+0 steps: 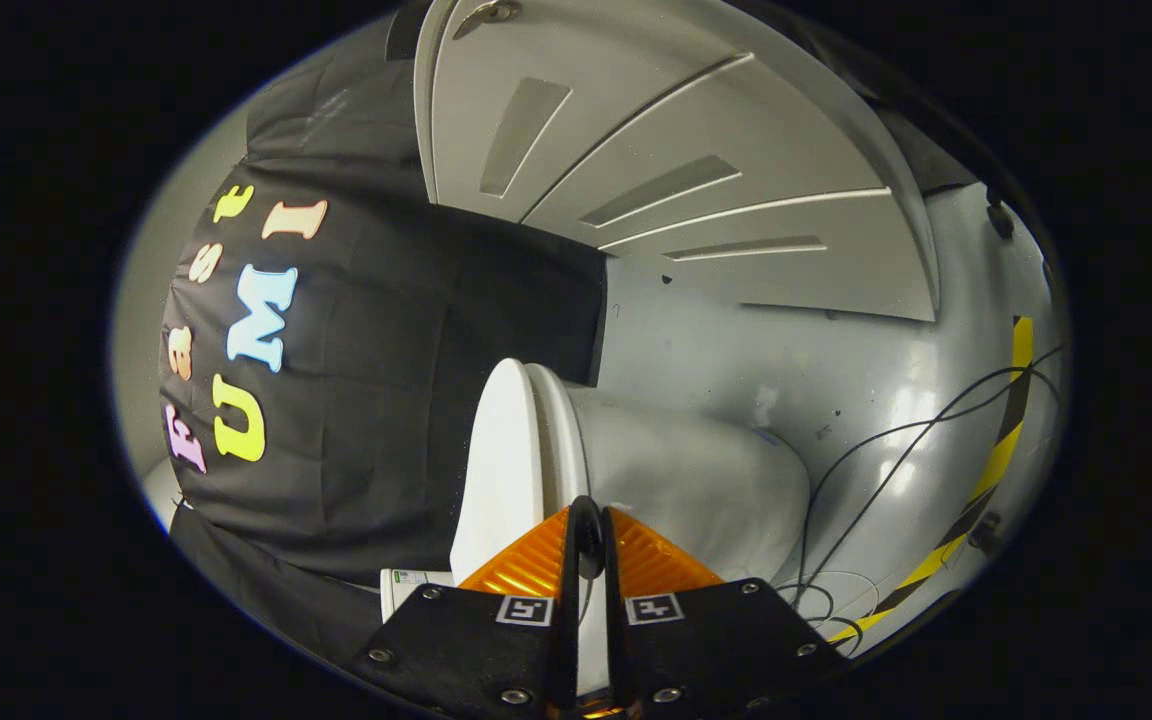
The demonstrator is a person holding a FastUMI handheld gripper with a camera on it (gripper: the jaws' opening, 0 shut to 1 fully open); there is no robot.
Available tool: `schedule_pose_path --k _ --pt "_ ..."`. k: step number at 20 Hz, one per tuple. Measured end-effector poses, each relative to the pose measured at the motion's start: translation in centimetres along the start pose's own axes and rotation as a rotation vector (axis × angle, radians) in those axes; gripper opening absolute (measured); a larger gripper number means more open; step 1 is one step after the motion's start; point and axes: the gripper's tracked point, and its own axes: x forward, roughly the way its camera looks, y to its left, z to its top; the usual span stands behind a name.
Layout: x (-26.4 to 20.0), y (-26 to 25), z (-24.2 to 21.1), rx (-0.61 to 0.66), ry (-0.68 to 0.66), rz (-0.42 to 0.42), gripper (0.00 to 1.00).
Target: Open the toilet lid.
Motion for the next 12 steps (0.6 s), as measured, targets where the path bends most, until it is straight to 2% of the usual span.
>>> schedule_pose_path --k 4,10,12 --pt "-0.2 0.2 0.1 0.029 0.005 -0.006 0.01" --pt "-0.4 0.7 0.0 0.009 0.053 -0.04 0.0" --pt "-0.9 1.6 0.1 0.01 0.051 -0.028 0.0"
